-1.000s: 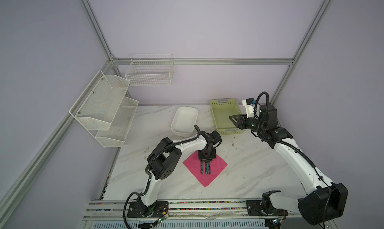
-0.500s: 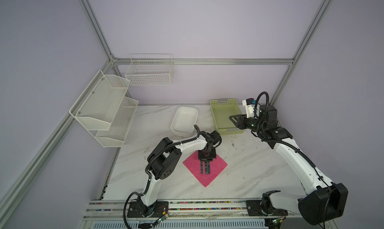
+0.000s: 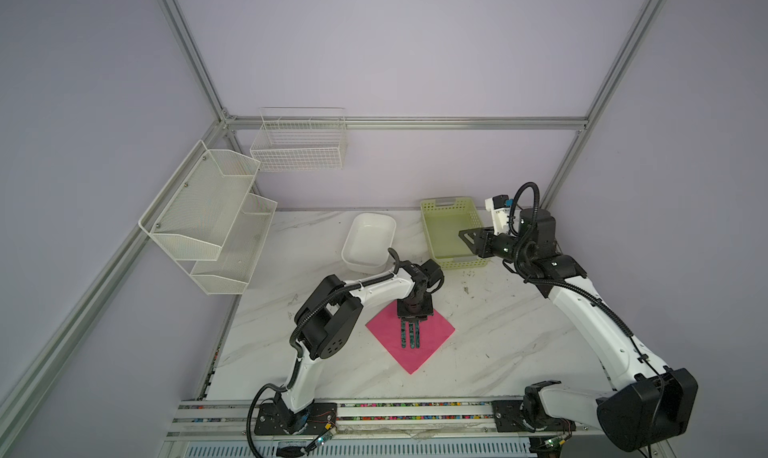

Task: Place the utensils on the paper napkin and roll it up
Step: 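Open and raise the left gripper while the right gripper moves toward the napkin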

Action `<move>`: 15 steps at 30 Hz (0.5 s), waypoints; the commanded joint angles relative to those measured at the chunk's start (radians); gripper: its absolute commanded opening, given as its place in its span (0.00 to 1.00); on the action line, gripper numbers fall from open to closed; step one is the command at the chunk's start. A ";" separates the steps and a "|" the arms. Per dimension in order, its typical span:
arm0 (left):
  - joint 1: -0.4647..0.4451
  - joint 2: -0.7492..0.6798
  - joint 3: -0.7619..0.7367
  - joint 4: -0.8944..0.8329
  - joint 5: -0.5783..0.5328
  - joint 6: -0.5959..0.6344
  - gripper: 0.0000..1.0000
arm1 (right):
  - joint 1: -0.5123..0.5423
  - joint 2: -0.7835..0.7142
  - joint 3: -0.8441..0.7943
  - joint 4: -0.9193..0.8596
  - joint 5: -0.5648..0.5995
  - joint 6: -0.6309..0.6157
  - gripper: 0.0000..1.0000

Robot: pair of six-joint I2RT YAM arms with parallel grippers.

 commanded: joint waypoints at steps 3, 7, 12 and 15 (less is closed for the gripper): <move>-0.004 -0.033 0.095 -0.022 -0.027 -0.008 0.25 | 0.006 -0.025 0.029 -0.010 0.004 -0.016 0.40; 0.000 -0.077 0.093 -0.028 -0.063 0.003 0.27 | 0.005 -0.027 0.015 -0.009 0.015 0.011 0.43; 0.014 -0.150 0.043 -0.028 -0.104 0.018 0.27 | 0.004 -0.025 -0.008 -0.007 0.051 0.101 0.46; 0.031 -0.194 -0.001 -0.013 -0.117 0.032 0.27 | 0.007 0.003 -0.010 -0.044 0.035 0.116 0.43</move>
